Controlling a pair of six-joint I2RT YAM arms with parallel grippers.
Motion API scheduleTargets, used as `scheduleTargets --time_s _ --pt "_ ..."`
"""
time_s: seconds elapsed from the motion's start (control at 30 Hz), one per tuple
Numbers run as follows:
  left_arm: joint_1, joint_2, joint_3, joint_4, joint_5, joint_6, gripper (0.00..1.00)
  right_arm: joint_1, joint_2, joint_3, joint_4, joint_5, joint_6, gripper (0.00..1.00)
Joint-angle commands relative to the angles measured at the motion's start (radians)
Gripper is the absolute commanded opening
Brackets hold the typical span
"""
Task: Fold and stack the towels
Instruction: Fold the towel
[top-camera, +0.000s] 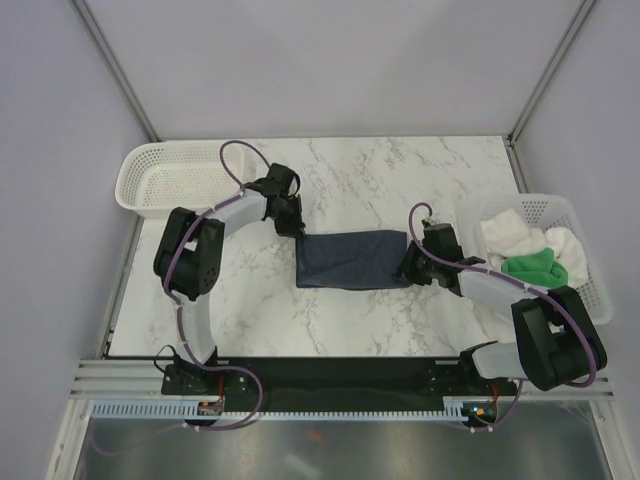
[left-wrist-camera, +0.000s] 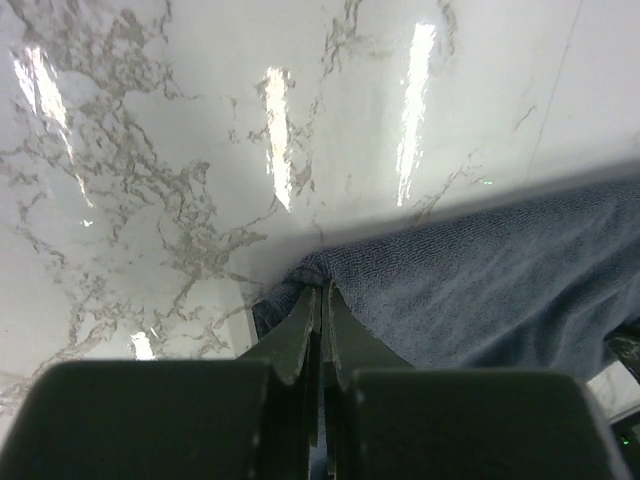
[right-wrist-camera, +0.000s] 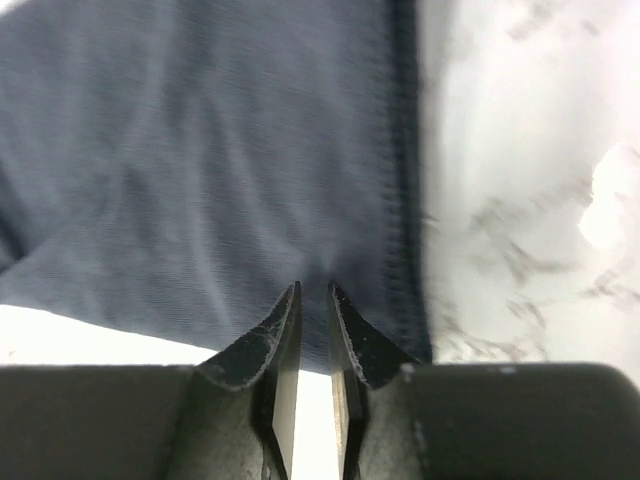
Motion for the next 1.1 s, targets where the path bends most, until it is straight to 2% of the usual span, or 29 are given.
scheduleTargets --time_s 0.0,0.13,0.33,0.53,0.57,0.6,0.67,0.7,0.87,1.0,1.07 --pt "0.021 -0.018 0.062 0.001 0.037 0.053 0.02 0.003 0.011 -0.039 -0.010 0.105 0.037 0.23" --pt "0.055 -0.027 0.071 0.004 0.072 0.065 0.02 0.003 0.018 -0.061 0.004 0.119 0.051 0.22" --pt "0.113 -0.002 0.057 0.059 0.215 0.088 0.02 0.004 0.005 -0.066 0.016 0.120 0.060 0.22" --pt "0.130 0.021 0.060 0.059 0.225 0.105 0.03 0.003 -0.046 -0.087 0.093 0.068 0.097 0.24" --pt "0.135 0.019 0.062 0.056 0.226 0.104 0.06 0.003 -0.046 -0.090 0.100 0.062 0.106 0.24" --pt "0.135 0.016 0.066 0.052 0.226 0.104 0.16 0.003 -0.046 -0.090 0.106 0.060 0.107 0.24" --pt "0.136 -0.013 0.066 0.046 0.224 0.110 0.25 0.001 -0.038 -0.081 0.108 0.050 0.106 0.24" --pt "0.136 -0.027 0.066 0.042 0.219 0.110 0.35 0.003 -0.038 -0.072 0.099 0.047 0.101 0.24" --pt "0.130 -0.148 0.073 -0.020 0.167 0.119 0.43 0.003 -0.054 0.002 0.034 0.045 0.074 0.25" --pt "0.060 -0.249 -0.011 -0.020 0.138 0.107 0.43 0.001 -0.061 0.051 -0.022 0.060 0.060 0.26" --pt "0.008 -0.280 -0.056 0.007 0.158 0.082 0.39 0.003 -0.060 0.071 -0.035 0.067 0.055 0.26"
